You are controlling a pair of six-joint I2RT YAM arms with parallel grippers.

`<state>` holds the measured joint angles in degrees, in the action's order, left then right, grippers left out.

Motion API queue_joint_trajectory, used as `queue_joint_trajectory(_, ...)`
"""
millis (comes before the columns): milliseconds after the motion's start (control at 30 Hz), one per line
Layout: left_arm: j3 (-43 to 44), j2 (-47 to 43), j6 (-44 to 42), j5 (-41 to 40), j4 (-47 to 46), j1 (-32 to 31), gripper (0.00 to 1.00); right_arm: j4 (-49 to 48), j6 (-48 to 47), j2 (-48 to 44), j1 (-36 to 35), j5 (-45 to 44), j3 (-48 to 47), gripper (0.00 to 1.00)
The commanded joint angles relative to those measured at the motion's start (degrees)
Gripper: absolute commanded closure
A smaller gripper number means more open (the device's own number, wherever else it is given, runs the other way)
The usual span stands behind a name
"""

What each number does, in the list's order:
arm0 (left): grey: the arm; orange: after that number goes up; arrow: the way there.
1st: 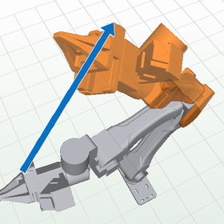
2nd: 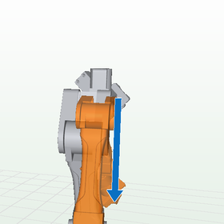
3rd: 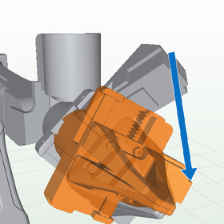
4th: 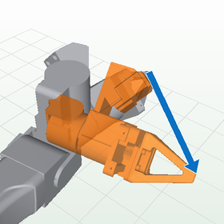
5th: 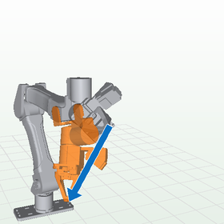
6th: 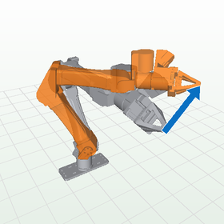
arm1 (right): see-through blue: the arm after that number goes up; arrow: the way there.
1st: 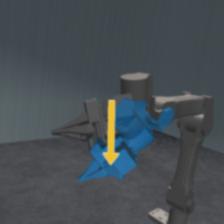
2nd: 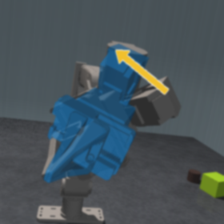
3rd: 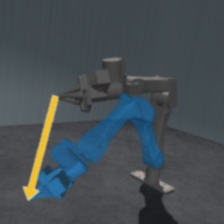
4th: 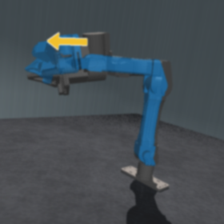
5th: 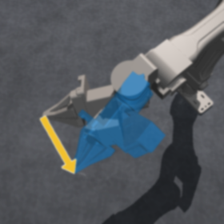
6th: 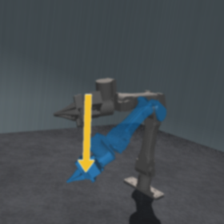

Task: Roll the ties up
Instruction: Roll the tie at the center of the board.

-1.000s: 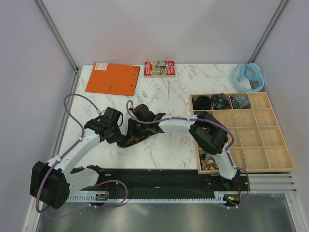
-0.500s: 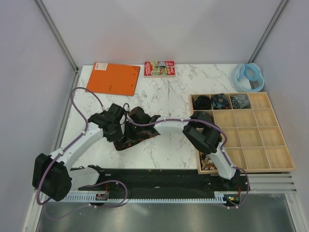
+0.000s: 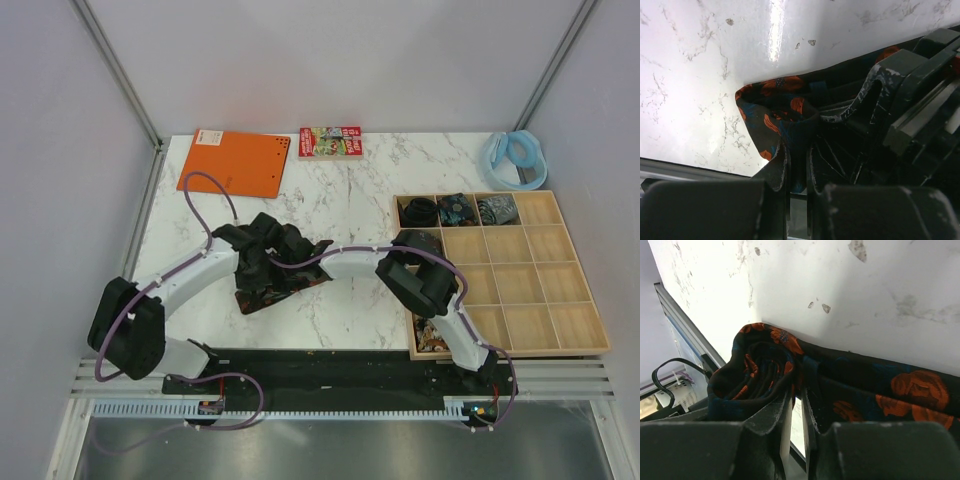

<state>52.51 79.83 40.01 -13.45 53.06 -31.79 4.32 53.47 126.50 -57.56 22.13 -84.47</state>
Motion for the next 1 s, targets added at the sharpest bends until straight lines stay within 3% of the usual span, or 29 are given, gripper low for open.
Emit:
queue_joint_trajectory(0,1.54,3.13,1.39,-0.78,-2.52,-0.82,0.98,-3.26,-0.91,-3.27,-0.63,1.34,0.35,0.79)
queue_joint_trajectory(700,2.16,8.58,2.44,-0.53,-5.24,-0.82,0.97,6.93,-6.71,-19.00,1.57,-4.81,14.41,0.75)
queue_joint_trajectory(767,2.33,8.32,2.44,0.44,-5.77,-0.82,0.92,6.93,-6.80,-19.88,1.66,-5.25,15.91,0.75)
queue_joint_trajectory(967,3.21,7.01,0.60,3.60,-6.65,-0.82,0.57,7.20,-7.07,-21.55,1.84,-5.61,17.32,0.74)
